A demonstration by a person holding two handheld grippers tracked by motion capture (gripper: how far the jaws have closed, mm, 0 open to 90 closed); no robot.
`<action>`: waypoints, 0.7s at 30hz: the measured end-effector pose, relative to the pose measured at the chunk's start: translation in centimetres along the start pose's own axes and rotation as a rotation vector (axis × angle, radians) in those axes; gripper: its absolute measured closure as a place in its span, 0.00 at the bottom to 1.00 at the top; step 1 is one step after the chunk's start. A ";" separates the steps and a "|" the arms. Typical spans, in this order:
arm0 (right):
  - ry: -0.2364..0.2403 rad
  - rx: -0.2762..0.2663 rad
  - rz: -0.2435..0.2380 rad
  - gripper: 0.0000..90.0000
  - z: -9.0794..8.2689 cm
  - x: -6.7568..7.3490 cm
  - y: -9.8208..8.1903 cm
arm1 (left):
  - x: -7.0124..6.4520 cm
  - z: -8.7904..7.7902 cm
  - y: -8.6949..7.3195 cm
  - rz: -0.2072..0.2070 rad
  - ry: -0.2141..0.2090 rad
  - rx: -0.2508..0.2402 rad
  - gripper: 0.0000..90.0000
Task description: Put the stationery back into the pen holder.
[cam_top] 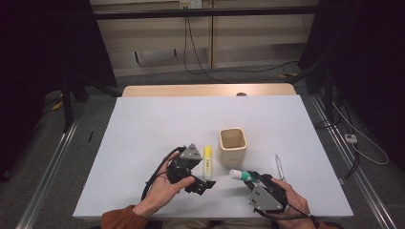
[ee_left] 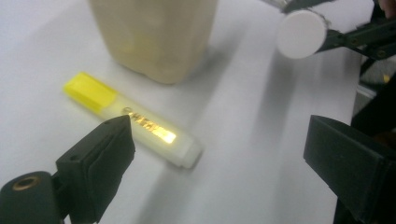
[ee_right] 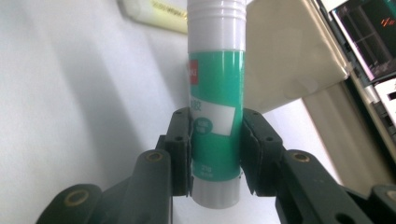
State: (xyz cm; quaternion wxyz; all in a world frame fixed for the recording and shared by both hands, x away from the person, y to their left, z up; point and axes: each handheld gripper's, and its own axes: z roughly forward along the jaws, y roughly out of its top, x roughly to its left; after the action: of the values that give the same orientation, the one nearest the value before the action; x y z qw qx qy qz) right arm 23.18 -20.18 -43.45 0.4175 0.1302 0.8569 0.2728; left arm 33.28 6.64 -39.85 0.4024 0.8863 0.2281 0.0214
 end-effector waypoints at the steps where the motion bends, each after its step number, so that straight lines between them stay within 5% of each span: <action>1: 0.003 -0.007 0.016 0.75 -0.1 -0.2 0.0 | 0.1 -0.2 -0.2 0.004 0.016 -0.011 0.09; 8: 0.032 -0.046 0.165 0.75 -0.3 -1.4 -0.3 | 1.1 -1.4 -1.9 -0.022 0.065 -0.075 0.08; 16: 0.057 -0.079 0.326 0.75 -0.7 -3.0 -0.6 | 2.5 -3.4 -3.8 -0.044 0.188 -0.178 0.08; 18: 0.063 -0.086 0.355 0.75 -0.8 -3.3 -0.7 | 2.7 -3.8 -4.4 -0.031 0.210 -0.174 0.08; 21: 0.070 -0.099 0.393 0.75 -1.0 -3.8 -0.7 | 3.4 -4.4 -5.5 -0.073 0.210 -0.179 0.08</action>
State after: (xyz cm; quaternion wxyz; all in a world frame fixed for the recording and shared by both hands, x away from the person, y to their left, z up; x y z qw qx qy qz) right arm 24.79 -22.82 -40.91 0.3321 0.2648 0.8144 0.3953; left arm 33.22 14.36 -41.33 0.4542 0.8310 0.2982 0.1193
